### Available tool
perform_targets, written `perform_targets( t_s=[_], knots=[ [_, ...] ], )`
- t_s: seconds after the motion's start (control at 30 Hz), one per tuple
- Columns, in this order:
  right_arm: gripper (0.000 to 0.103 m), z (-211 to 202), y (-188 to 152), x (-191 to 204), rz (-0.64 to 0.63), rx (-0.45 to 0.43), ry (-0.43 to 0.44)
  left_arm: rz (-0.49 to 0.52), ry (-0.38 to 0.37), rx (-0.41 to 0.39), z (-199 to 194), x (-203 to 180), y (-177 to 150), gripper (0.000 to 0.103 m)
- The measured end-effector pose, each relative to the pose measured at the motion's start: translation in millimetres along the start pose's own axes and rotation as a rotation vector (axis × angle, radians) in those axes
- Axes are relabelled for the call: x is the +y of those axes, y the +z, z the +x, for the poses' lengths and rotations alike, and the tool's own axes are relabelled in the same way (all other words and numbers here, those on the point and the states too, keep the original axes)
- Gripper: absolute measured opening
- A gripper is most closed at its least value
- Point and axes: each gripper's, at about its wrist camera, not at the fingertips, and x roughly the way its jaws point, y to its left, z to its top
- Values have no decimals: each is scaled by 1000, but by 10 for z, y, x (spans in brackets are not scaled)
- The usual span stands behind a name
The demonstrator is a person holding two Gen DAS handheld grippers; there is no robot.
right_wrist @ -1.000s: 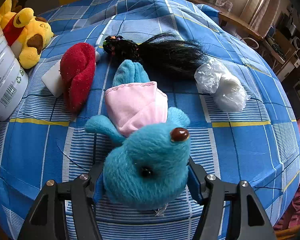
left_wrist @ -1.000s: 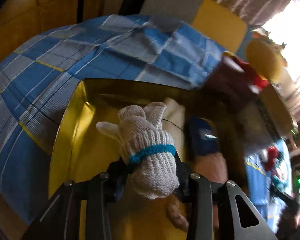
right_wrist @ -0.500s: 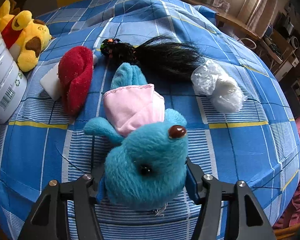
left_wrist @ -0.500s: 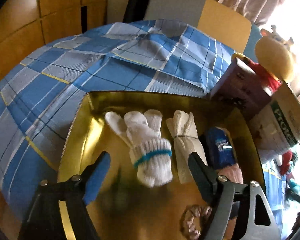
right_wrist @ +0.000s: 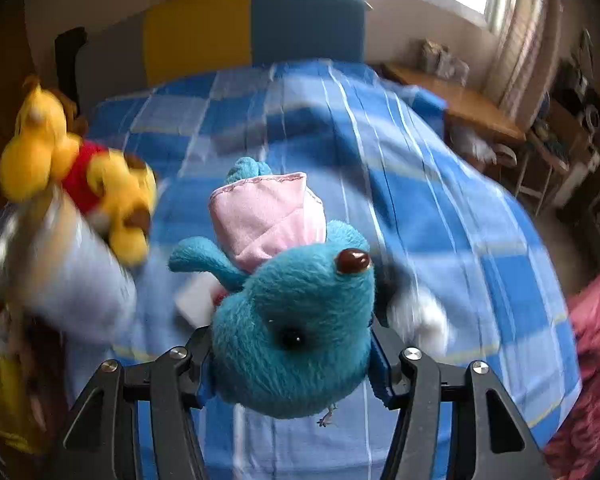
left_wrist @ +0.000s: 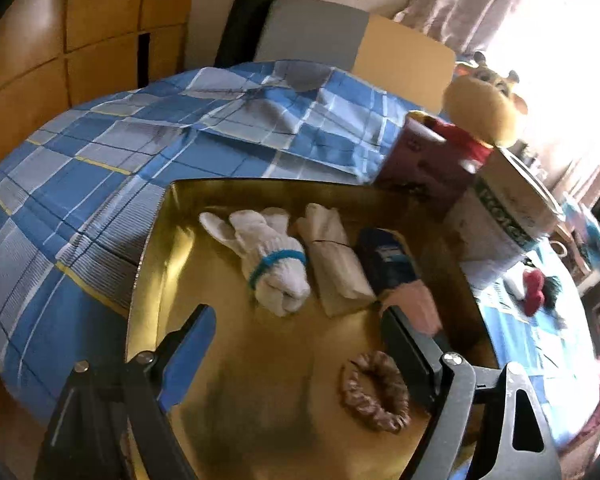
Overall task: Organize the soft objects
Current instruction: 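Carry the blue plush mouse into the gold tray and open the right tool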
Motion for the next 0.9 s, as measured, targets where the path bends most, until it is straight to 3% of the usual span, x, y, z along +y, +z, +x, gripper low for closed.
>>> perform_targets(
  t_s=[0.13,0.27,0.4,0.5,0.6,0.9],
  knots=[
    [59,-106,864,470,-30,-64,-32,7,-27,-14,-103,-23,-38,88],
    [59,-382,1629,1228,-86,-171,4,25,-30,-19,-170,-50,-75,88],
    [59,-634,1891,2110,-206,-255,104,0,-14,-23,-217,8,-82,88],
    [59,-830,1627,2788,-412,-293,242,-42,5,-29,-268,125,-82,89],
    [59,-908,1018,3296,-629,-268,372,-106,27,-45,-339,297,-69,90],
    [59,-479,-880,3777,-907,-12,548,-182,124,-103,-611,626,-121,92]
  ],
)
